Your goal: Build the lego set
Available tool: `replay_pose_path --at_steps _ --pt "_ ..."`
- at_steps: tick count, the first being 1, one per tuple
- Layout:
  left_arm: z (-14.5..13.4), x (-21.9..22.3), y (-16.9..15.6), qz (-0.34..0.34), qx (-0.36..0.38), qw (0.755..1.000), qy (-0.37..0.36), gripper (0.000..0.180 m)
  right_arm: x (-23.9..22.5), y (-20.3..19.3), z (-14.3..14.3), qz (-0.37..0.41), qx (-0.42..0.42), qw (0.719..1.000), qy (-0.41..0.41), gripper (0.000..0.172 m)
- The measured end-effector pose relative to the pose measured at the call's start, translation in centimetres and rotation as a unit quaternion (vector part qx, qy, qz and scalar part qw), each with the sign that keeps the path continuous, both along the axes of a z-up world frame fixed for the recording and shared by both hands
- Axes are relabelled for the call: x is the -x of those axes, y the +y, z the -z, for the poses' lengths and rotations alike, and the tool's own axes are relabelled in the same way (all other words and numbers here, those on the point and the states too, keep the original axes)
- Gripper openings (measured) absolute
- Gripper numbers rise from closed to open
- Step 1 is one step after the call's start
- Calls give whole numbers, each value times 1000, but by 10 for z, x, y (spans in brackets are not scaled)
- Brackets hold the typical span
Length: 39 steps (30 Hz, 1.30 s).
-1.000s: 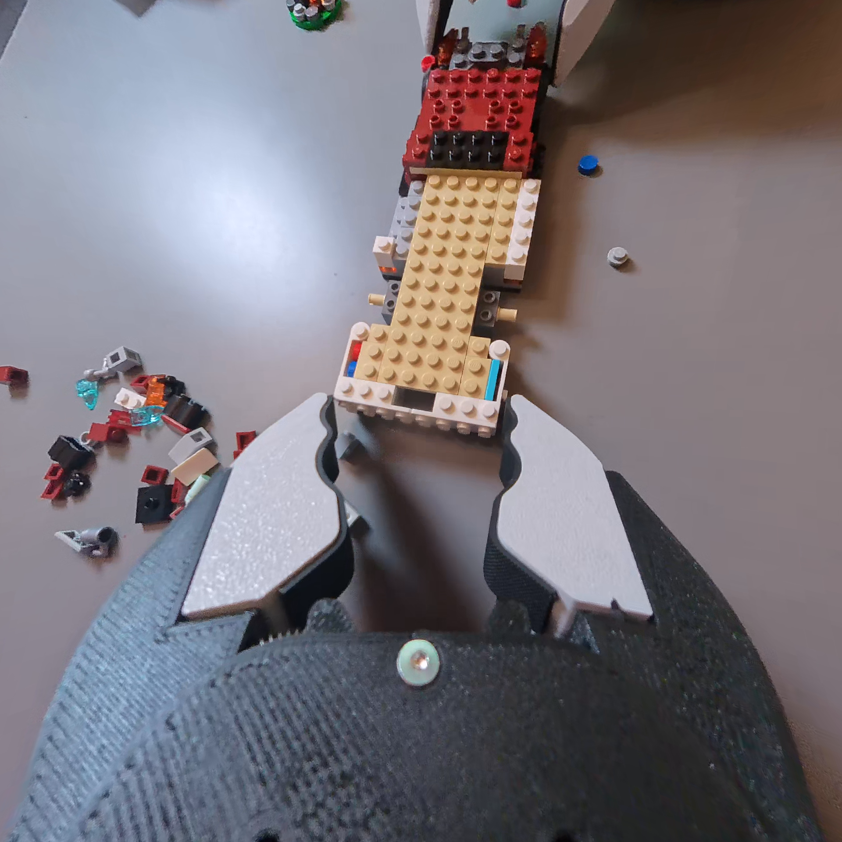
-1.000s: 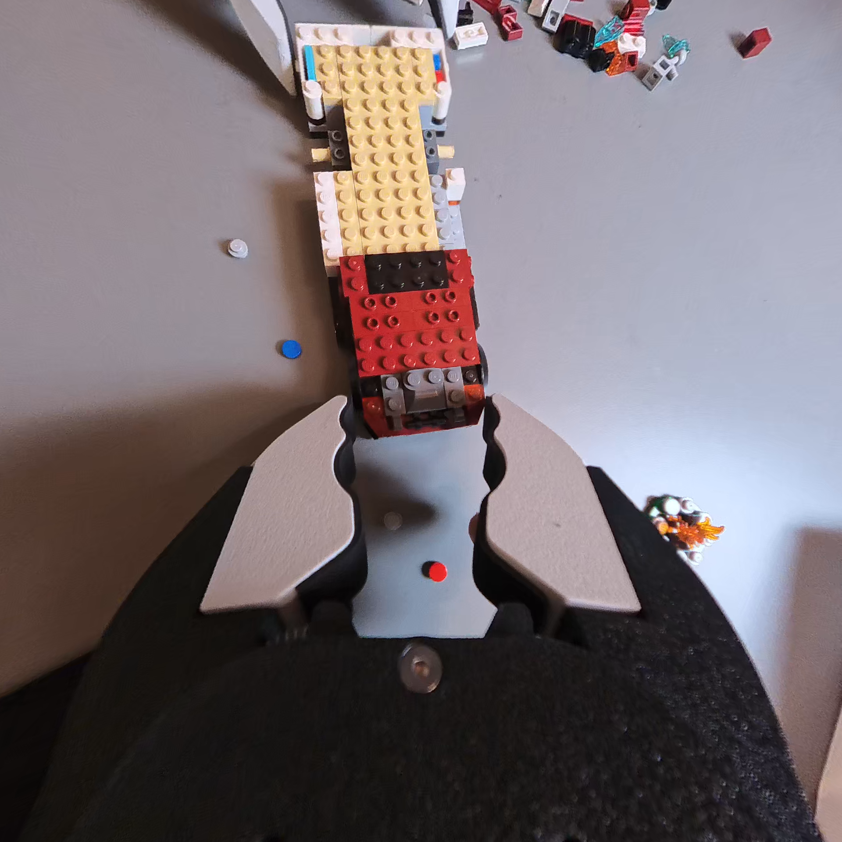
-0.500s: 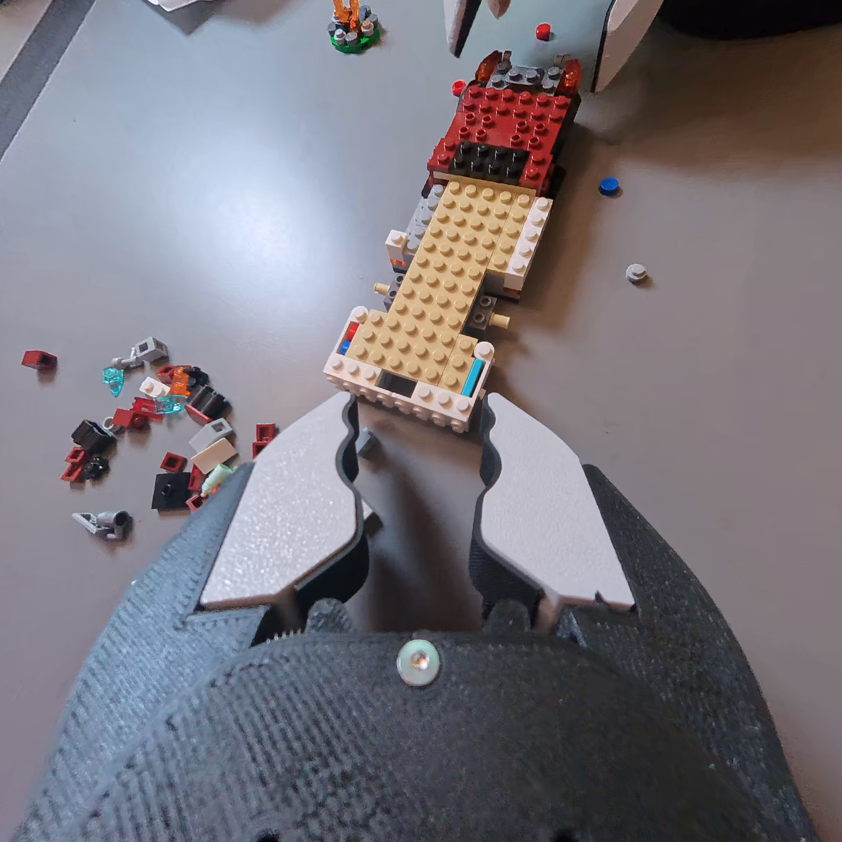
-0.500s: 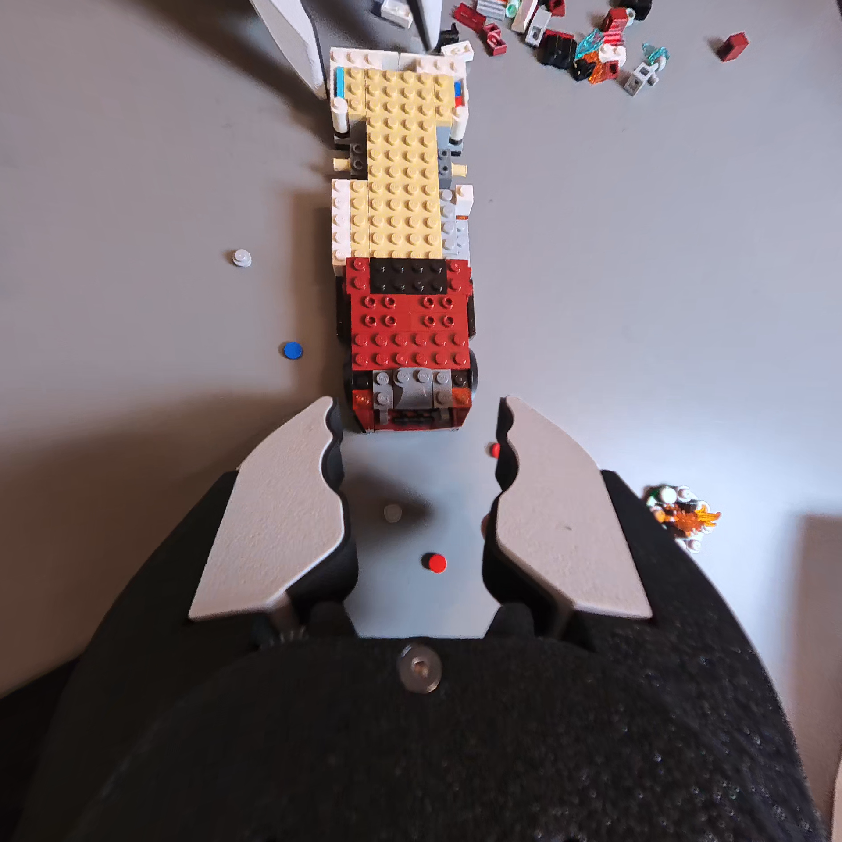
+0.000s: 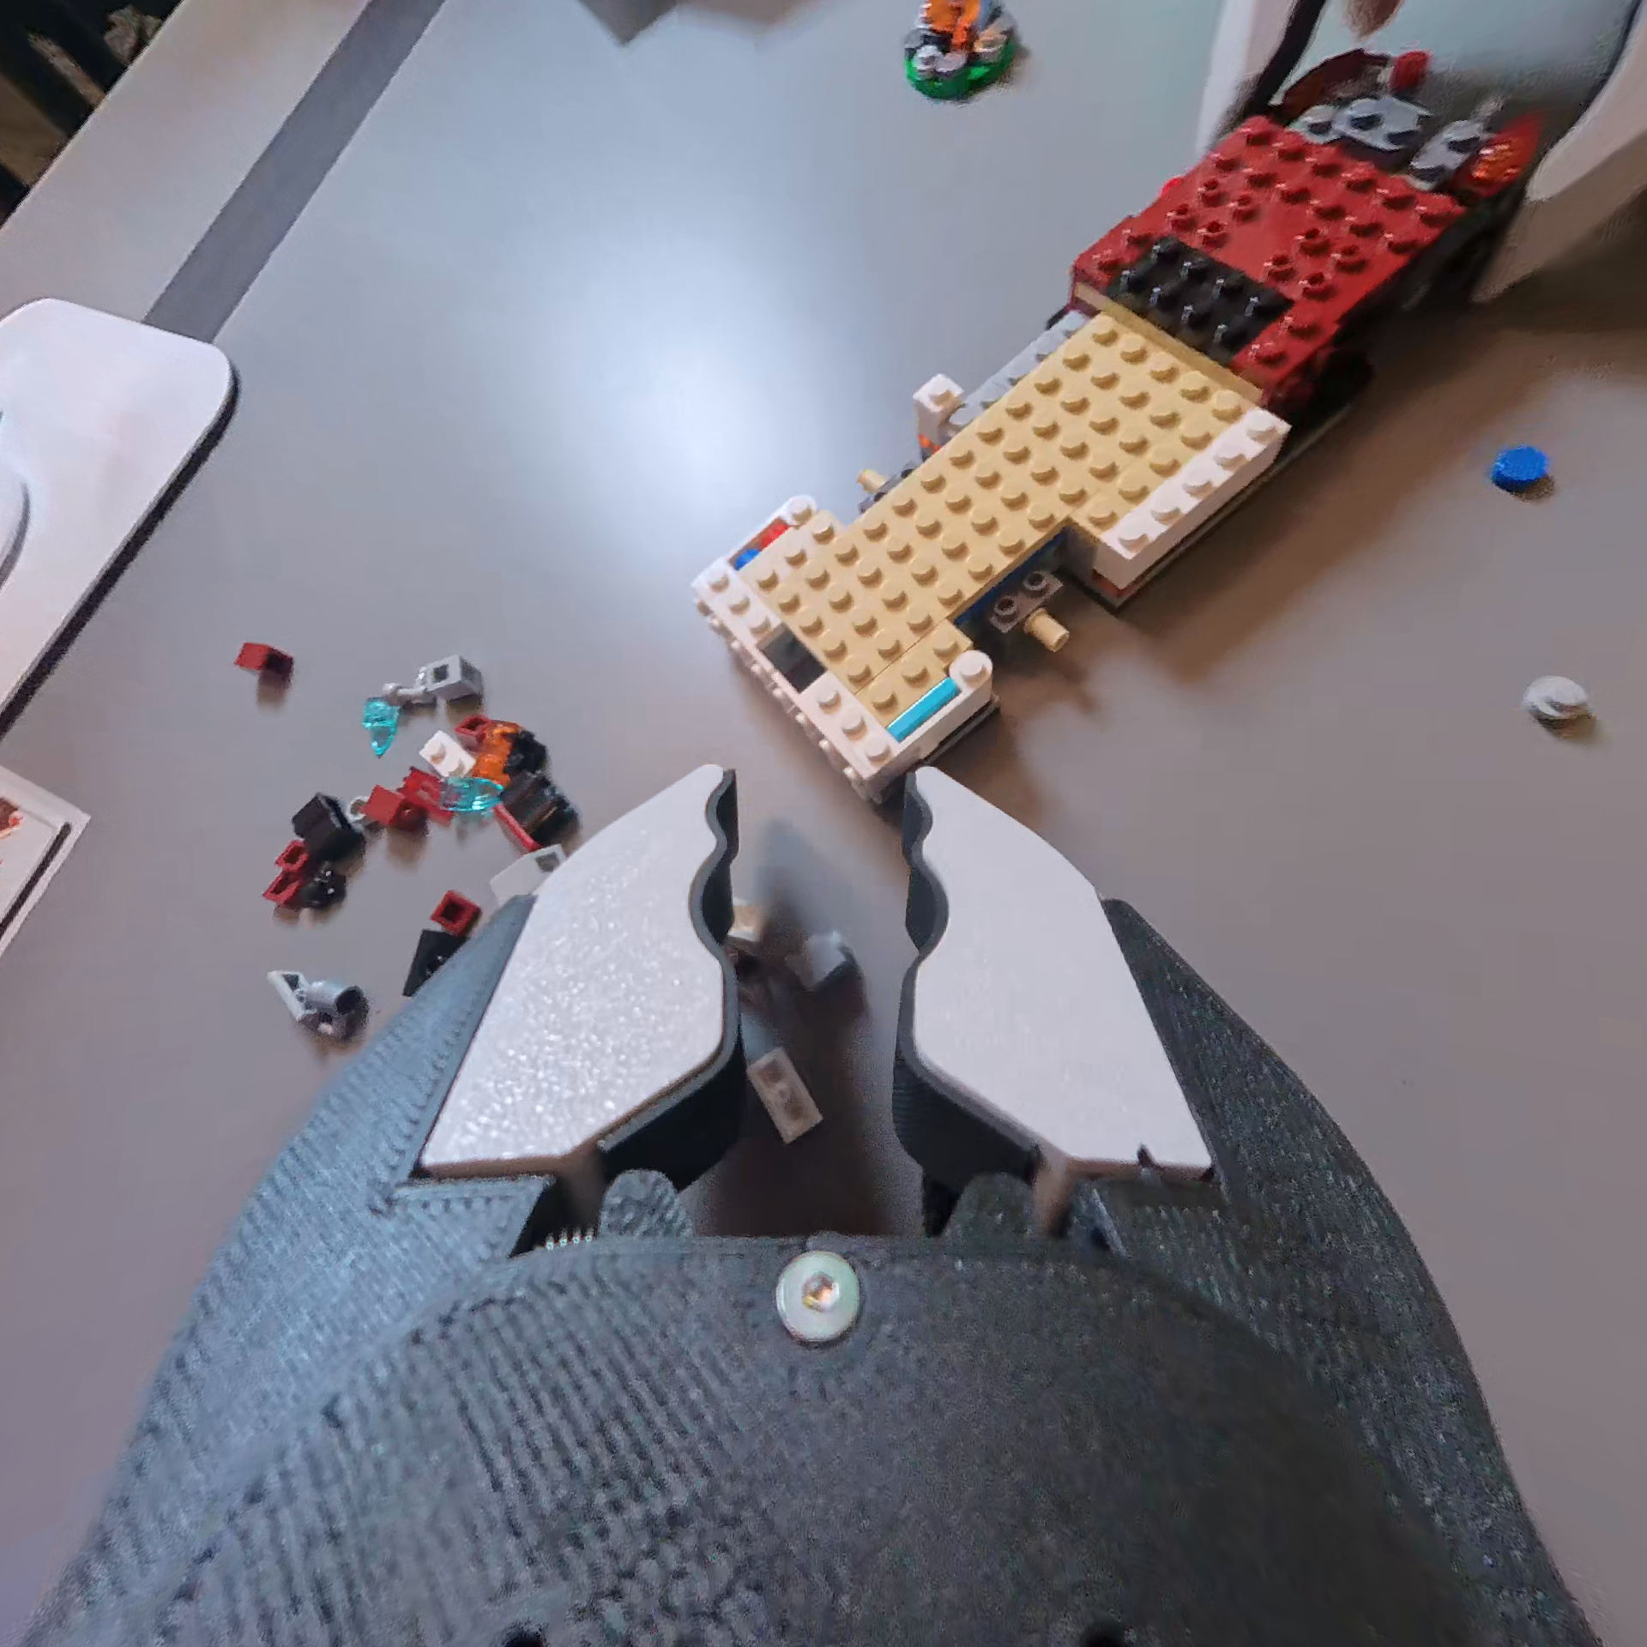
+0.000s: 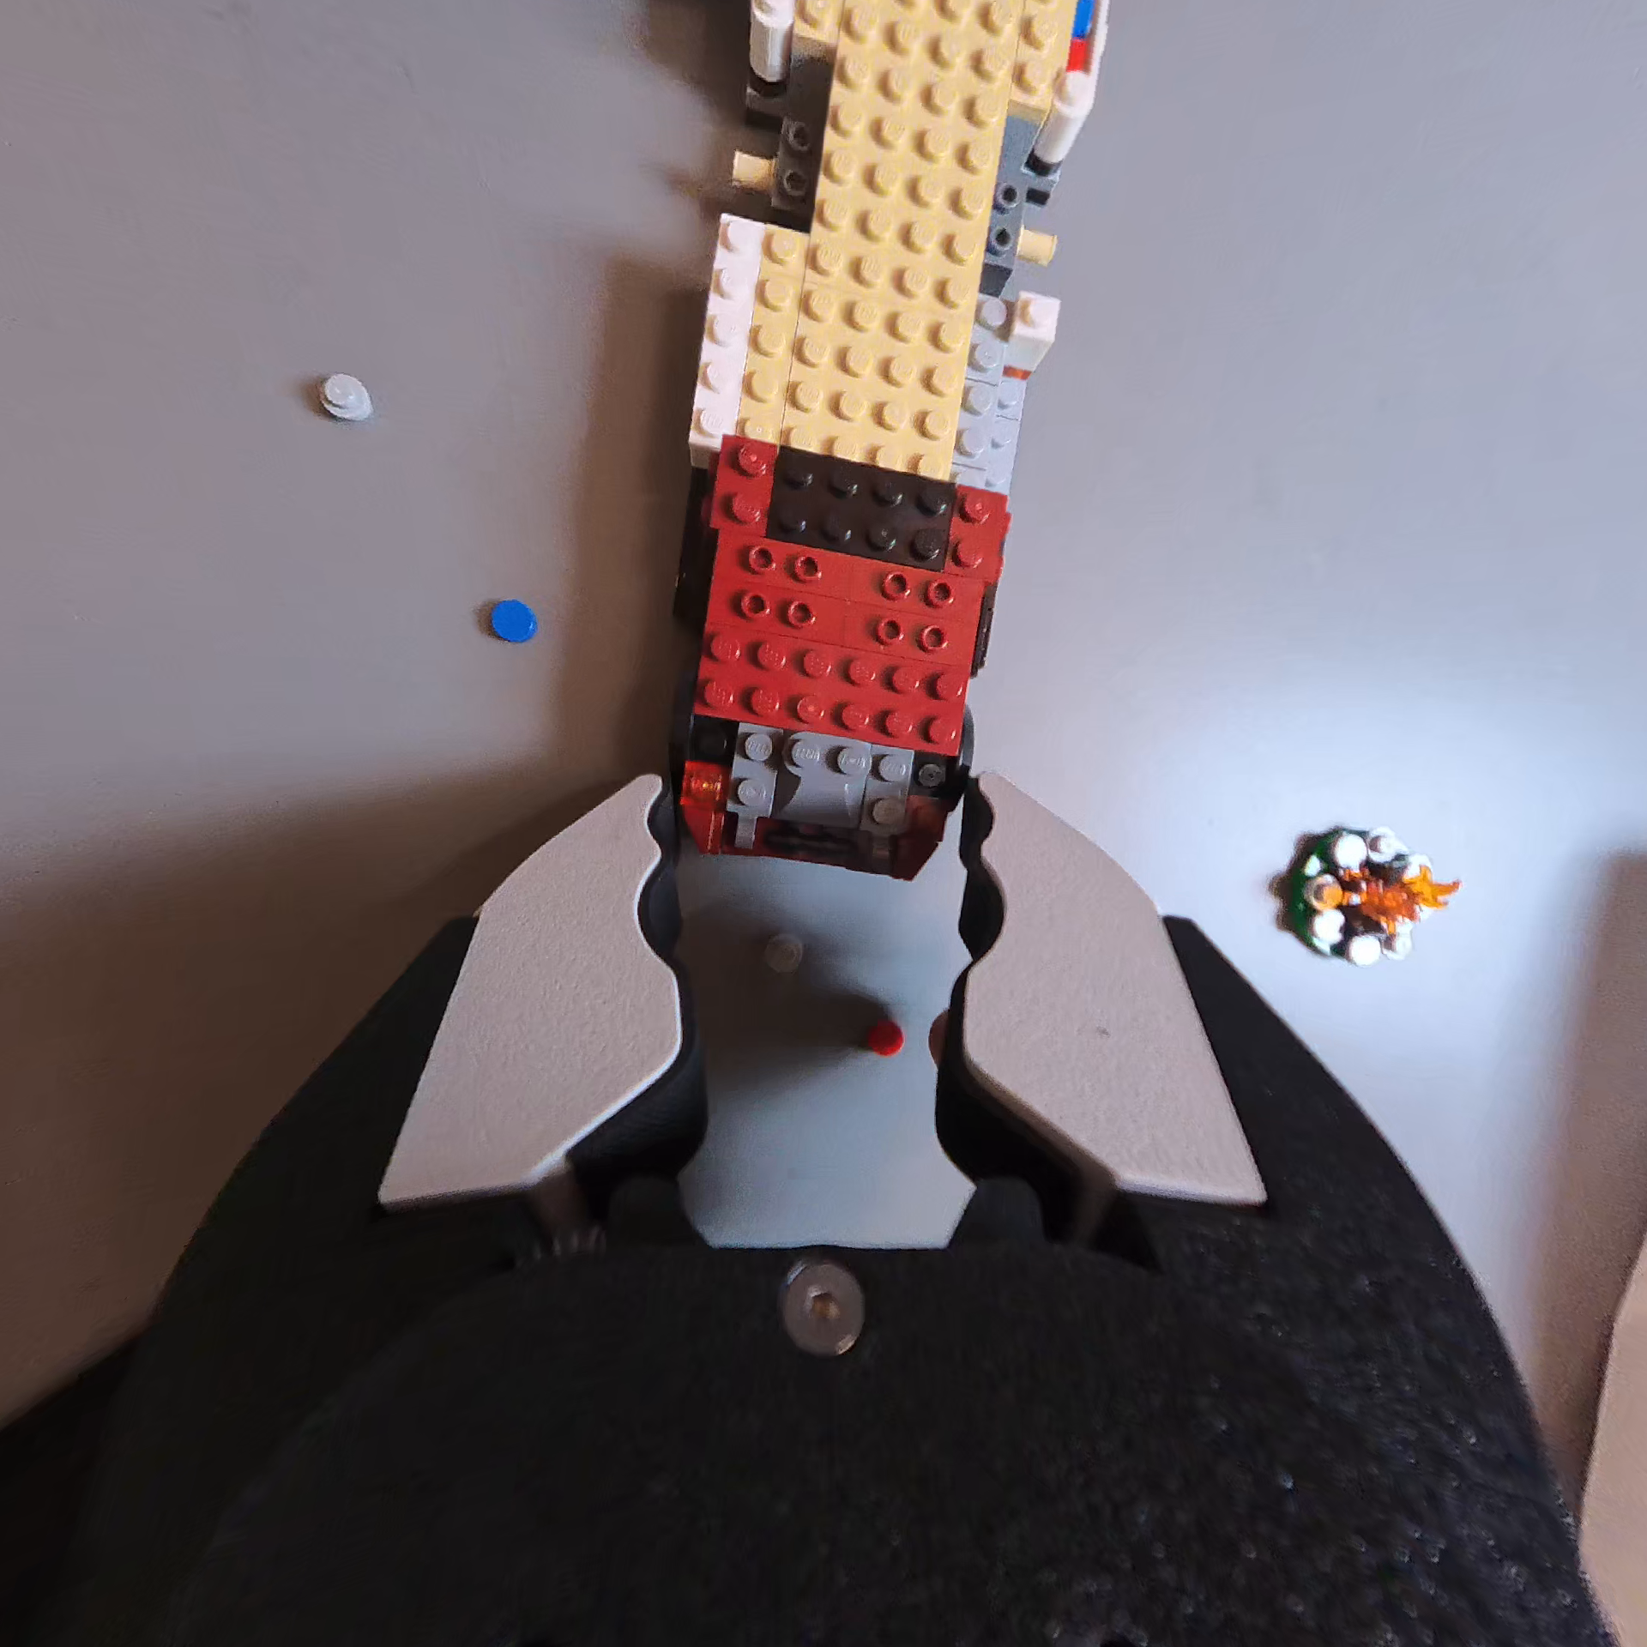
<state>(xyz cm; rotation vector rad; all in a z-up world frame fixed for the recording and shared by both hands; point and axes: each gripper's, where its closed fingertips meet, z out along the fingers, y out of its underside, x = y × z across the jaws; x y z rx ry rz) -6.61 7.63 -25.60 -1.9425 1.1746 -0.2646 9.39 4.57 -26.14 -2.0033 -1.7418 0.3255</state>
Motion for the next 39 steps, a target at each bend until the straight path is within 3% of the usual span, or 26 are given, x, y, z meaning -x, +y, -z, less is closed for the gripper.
replay_pose_path --at_steps 4,13,21,24,29,32,34,39 --pt "-3 5 4 -21 -9 1000 -4 35 -2 -10 -5 21 20 1000 12 63" --pt "-7 -18 -24 69 -46 996 16 22 -5 -21 -5 55 33 997 40 45" --pt "0 -19 -7 43 -32 998 16 21 13 -26 -5 77 5 995 60 24" --pt "-2 -17 -5 37 -31 999 16 24 12 -23 -9 73 -7 996 57 23" --pt "-18 -13 -16 51 -48 998 -4 23 41 -54 -41 -54 -19 993 101 23" --pt "-23 -11 -18 51 -56 997 -7 21 63 -76 -26 -120 16 991 52 19" --pt "-23 -8 -19 51 -58 997 -9 20 75 -77 -13 -125 31 992 12 11" --pt "-24 -1 -21 42 -54 997 -27 18 87 -77 -6 -127 59 989 -40 10"
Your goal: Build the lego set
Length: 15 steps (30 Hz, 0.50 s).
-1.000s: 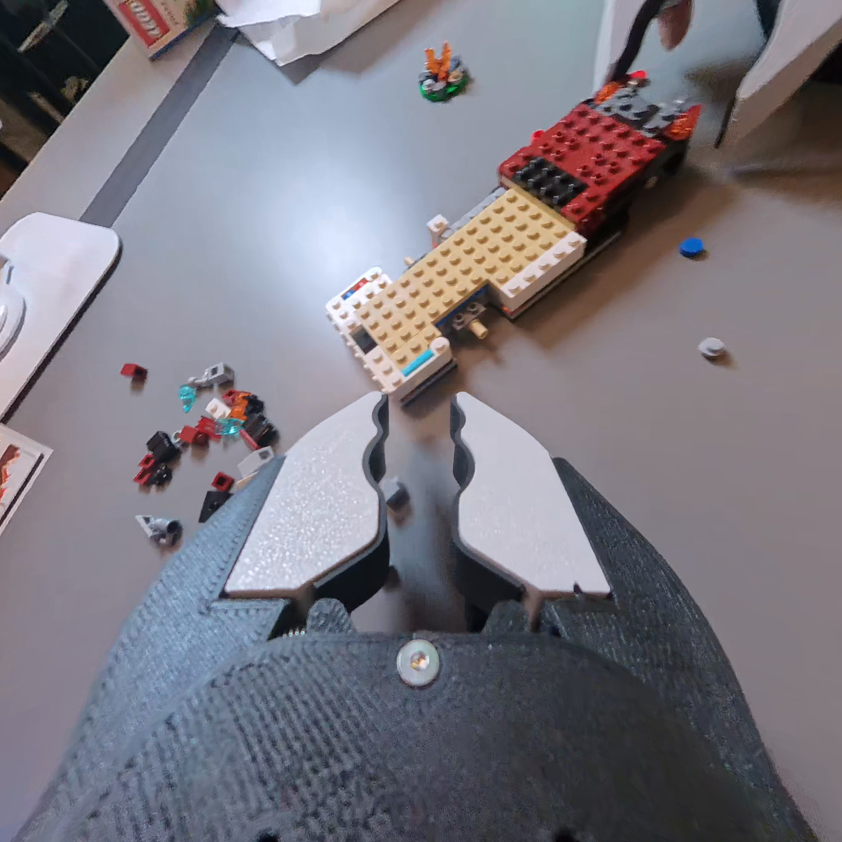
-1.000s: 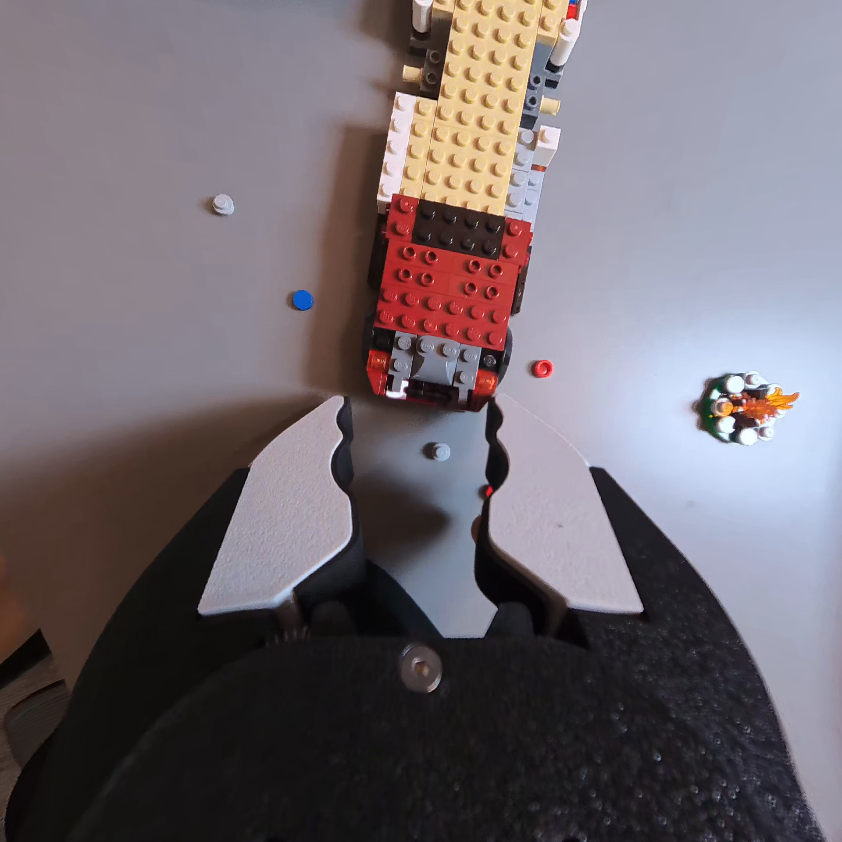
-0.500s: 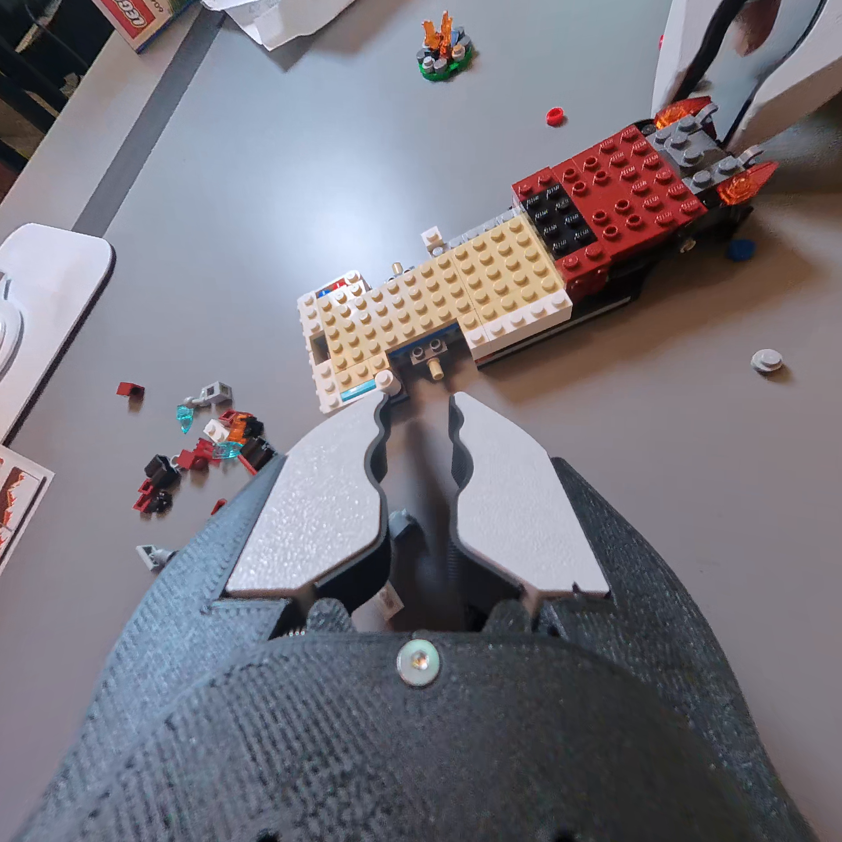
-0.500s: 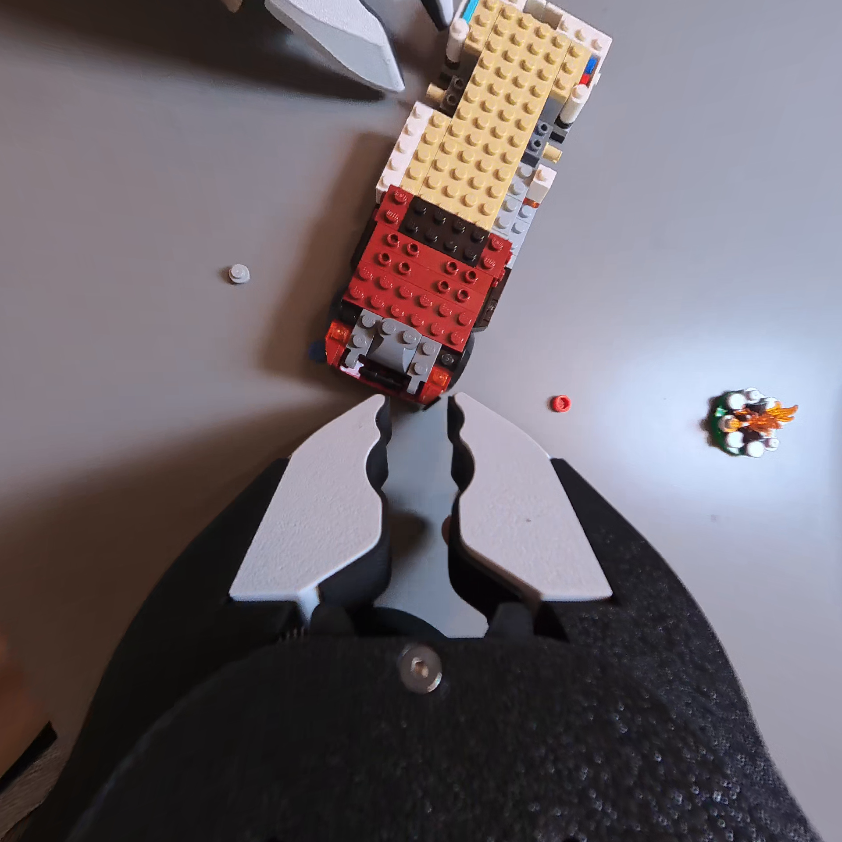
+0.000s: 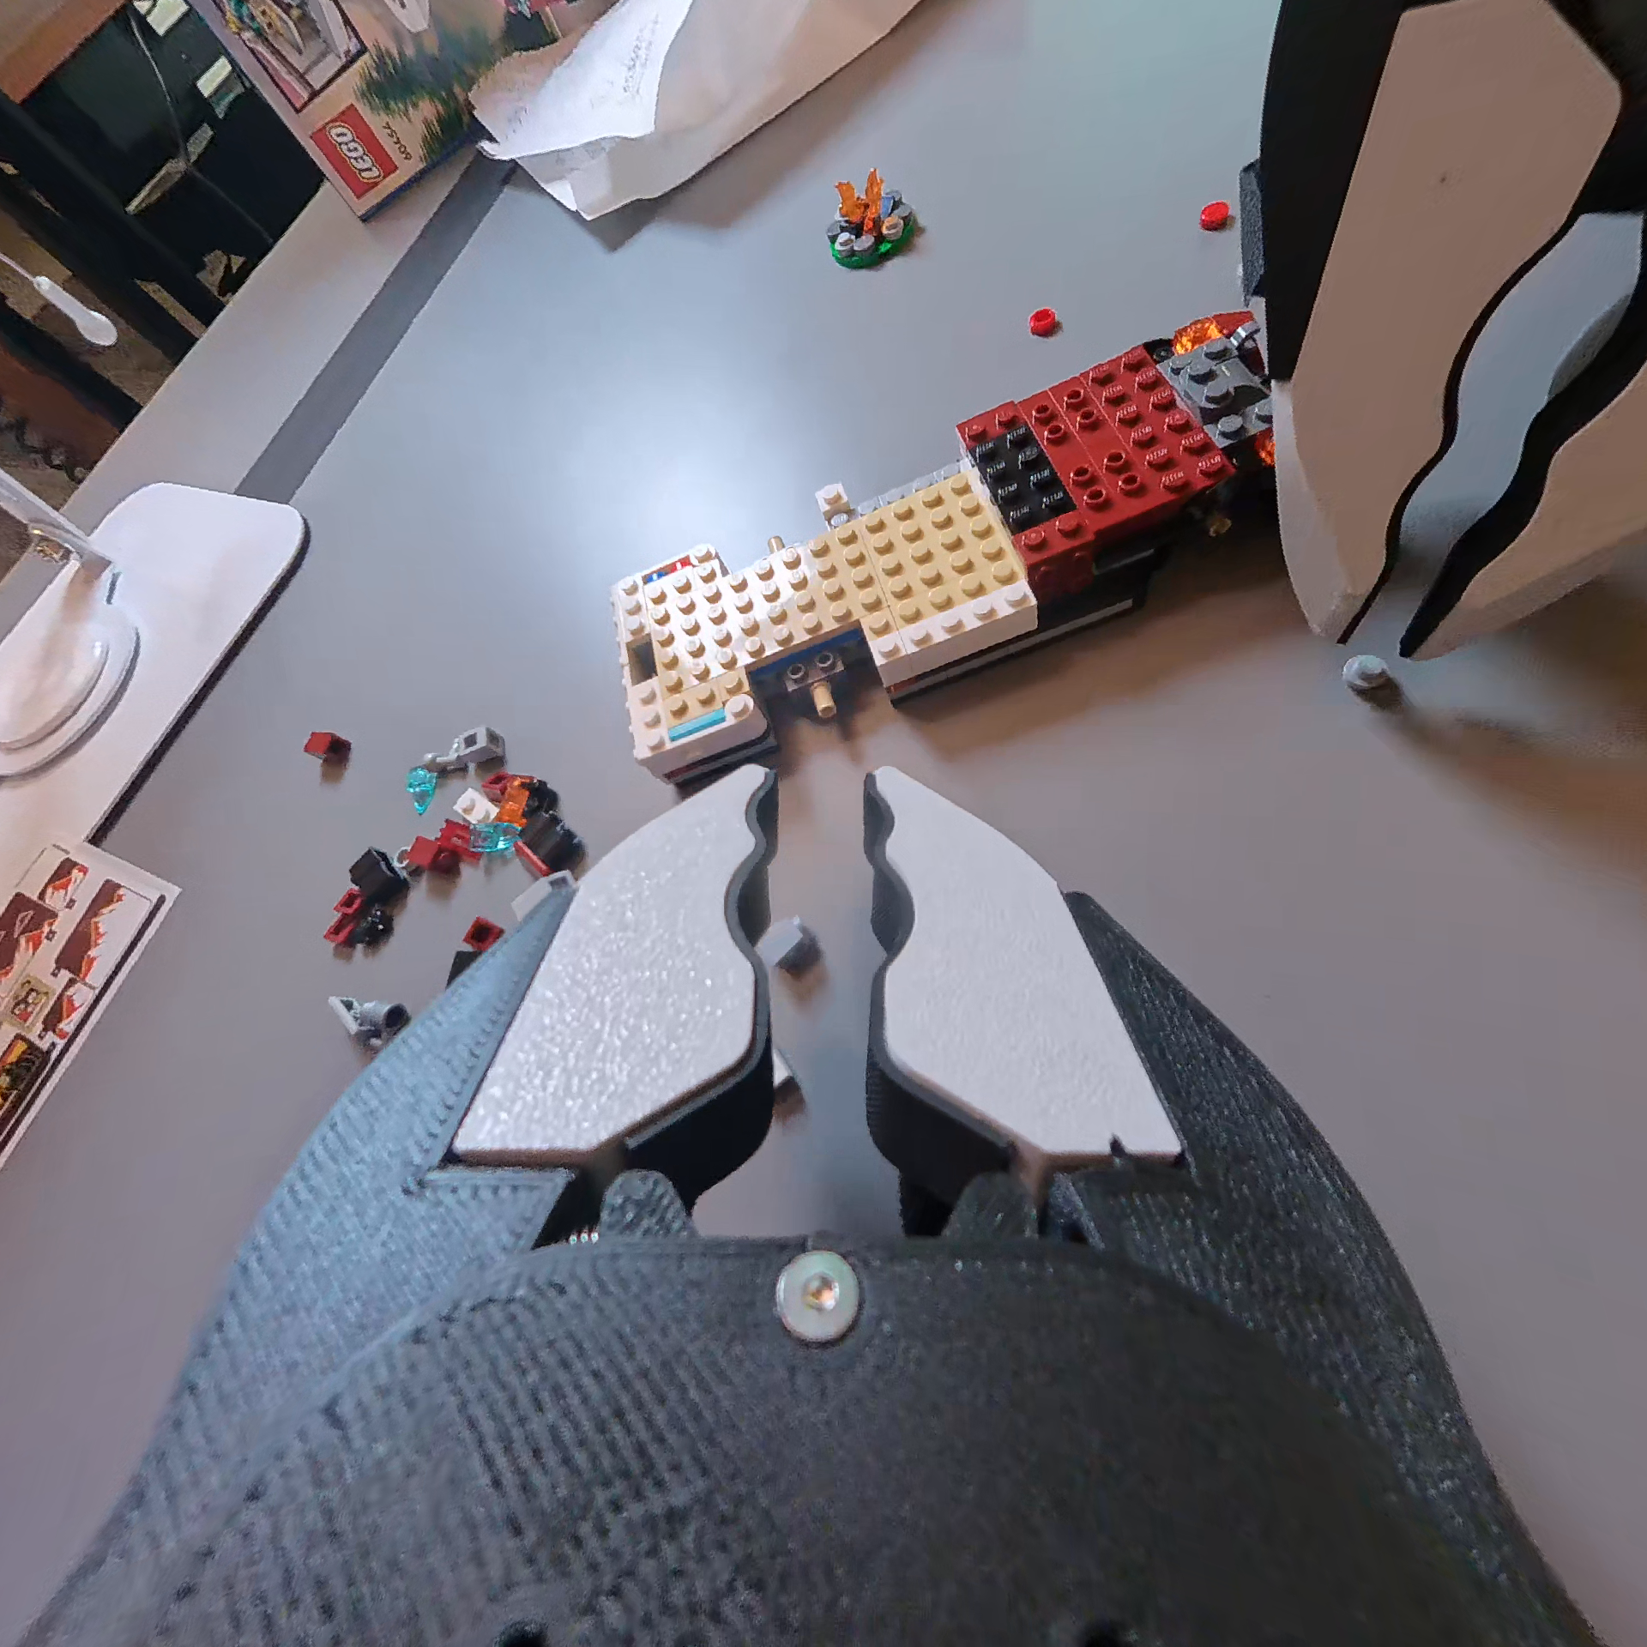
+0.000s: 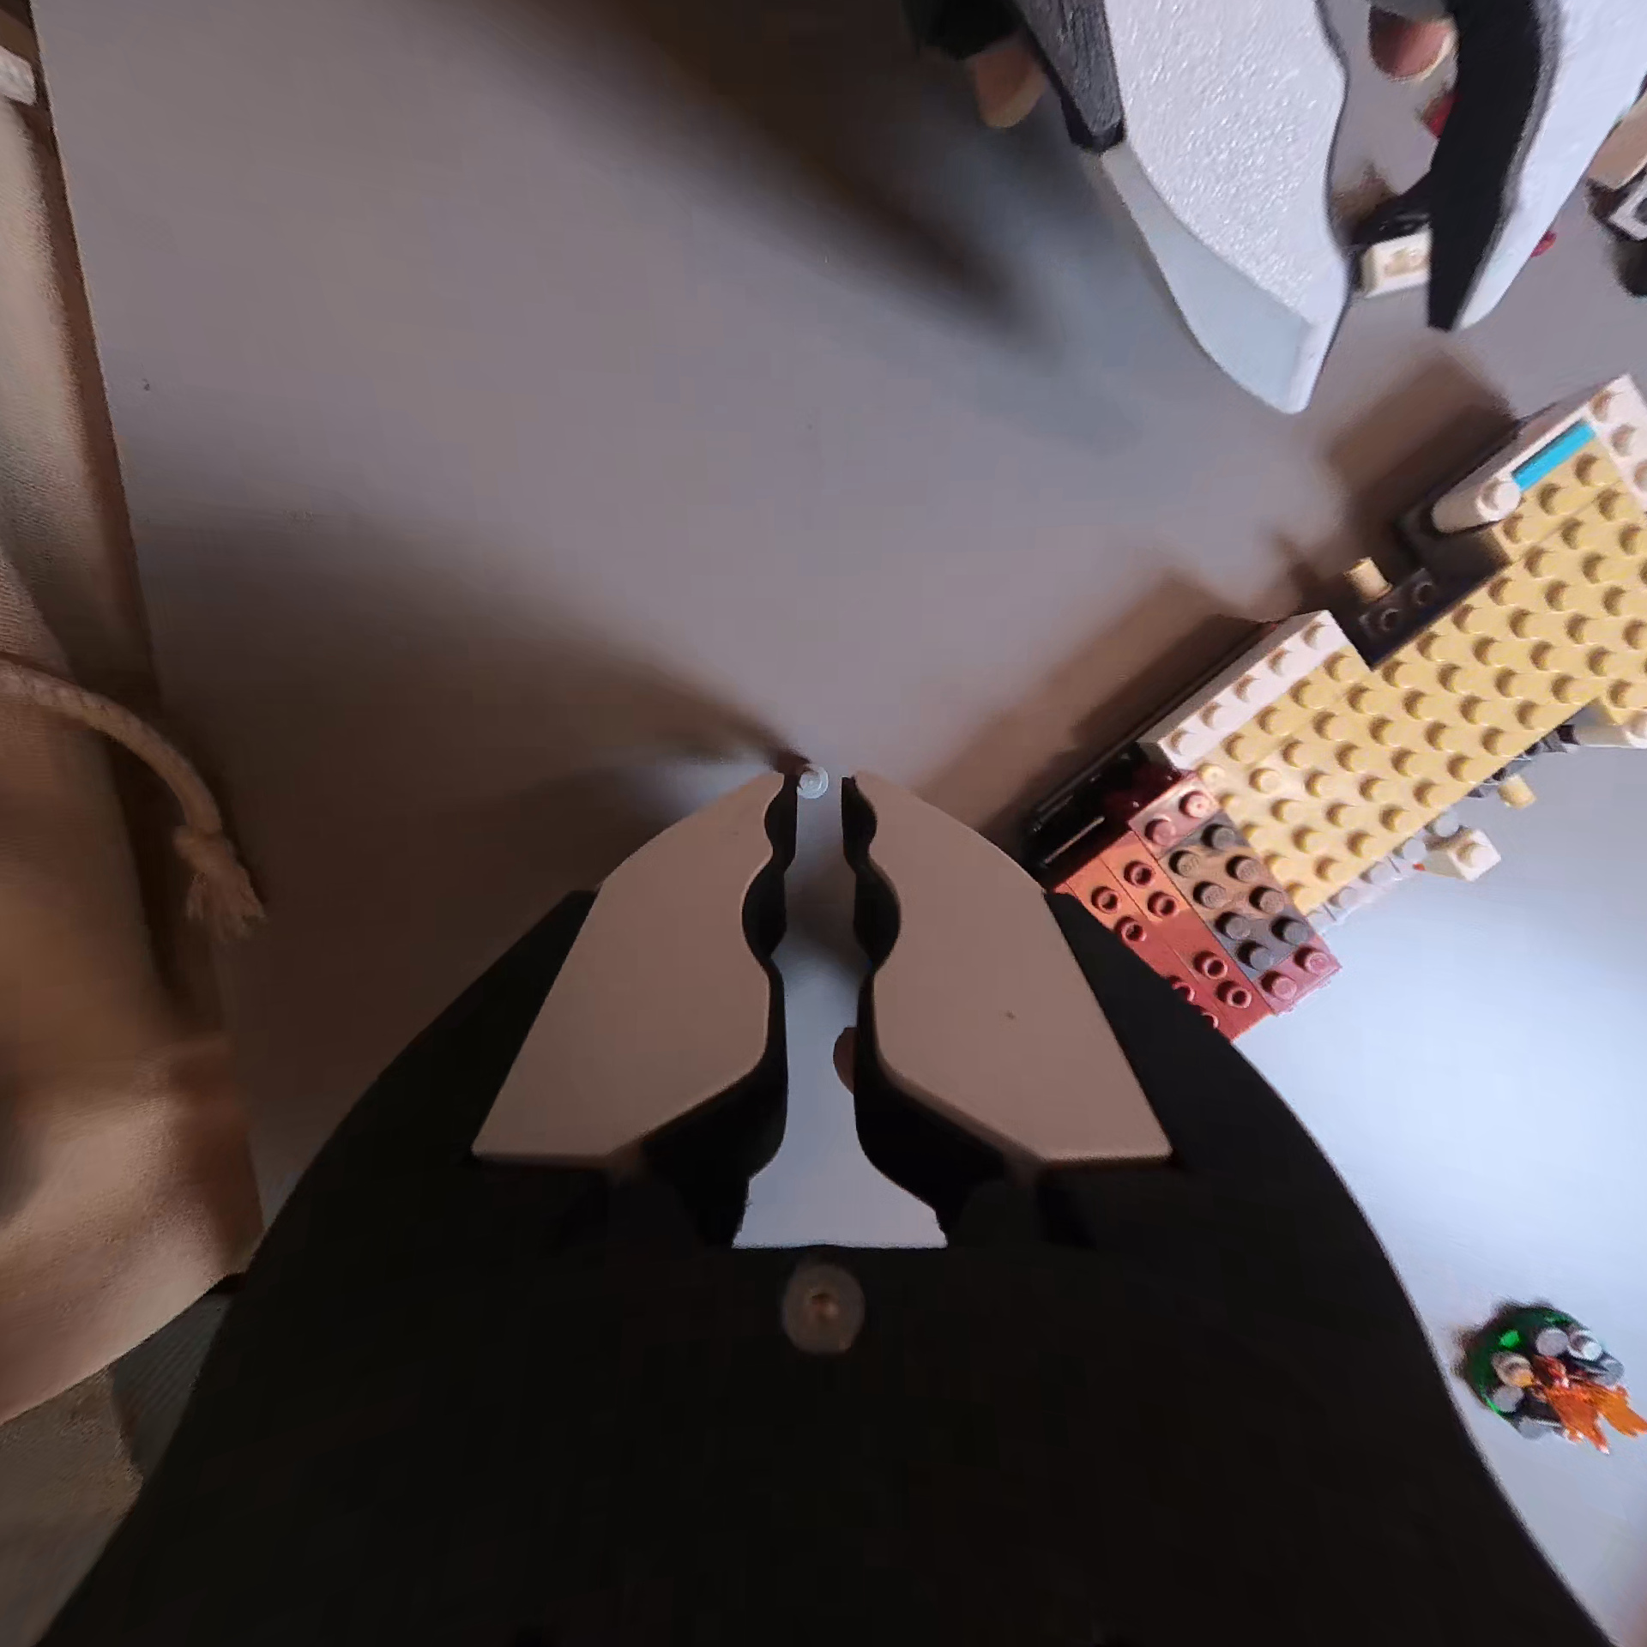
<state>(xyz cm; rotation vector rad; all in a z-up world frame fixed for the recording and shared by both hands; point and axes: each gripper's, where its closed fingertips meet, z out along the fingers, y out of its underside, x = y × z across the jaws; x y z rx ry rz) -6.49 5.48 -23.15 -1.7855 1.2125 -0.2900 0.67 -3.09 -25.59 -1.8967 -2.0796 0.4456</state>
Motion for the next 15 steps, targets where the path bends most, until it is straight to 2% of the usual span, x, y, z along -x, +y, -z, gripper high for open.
replay_pose_path --at_steps 9,15 --pt "-7 4 -1 8 -11 1000 -5 17 -1 -3 7 14 -1 999 -49 17" --pt "-9 -1 -7 22 -15 1000 -4 16 -2 -5 9 17 1 998 -53 8"
